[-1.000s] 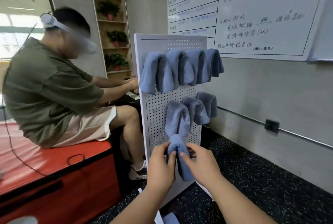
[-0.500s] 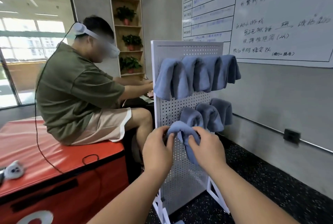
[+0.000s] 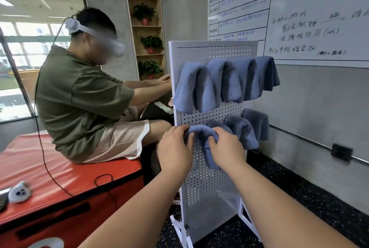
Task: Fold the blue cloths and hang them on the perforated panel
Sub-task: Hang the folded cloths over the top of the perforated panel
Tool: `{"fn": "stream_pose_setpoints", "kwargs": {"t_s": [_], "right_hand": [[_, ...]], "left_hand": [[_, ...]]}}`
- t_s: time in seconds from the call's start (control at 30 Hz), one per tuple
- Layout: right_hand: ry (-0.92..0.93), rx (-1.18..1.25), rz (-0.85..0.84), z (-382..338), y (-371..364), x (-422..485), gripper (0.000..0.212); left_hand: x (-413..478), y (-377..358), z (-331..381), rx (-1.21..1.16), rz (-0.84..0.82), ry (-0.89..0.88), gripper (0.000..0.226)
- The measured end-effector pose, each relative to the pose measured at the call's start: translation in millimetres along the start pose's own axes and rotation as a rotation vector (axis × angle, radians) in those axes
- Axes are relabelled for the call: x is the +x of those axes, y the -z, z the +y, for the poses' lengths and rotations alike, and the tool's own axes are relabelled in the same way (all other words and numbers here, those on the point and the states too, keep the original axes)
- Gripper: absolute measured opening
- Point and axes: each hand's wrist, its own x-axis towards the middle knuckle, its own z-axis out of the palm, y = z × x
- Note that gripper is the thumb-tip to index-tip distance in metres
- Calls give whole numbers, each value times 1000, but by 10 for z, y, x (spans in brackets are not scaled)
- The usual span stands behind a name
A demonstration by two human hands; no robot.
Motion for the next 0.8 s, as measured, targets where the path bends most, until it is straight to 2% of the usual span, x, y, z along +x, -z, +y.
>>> {"fn": "stream_pose_setpoints", "kwargs": {"t_s": [0.13,0.4,0.6,0.8], "right_hand": [[-71,122,-45,-16,-148,42,21],[8,-214,-33,155,-361,14,20],[-7,-203,120,151,-418,-21,24],[-15,-283,84,217,-547,-57,23]], "left_hand": [[-13,-95,-52,-1,11,21,27],[-149,-269,-211,-19,-45,31,29],[-125,-316,-187,-136,34,20,27],[-275,-383,-234,-173,-17,43,31]]}}
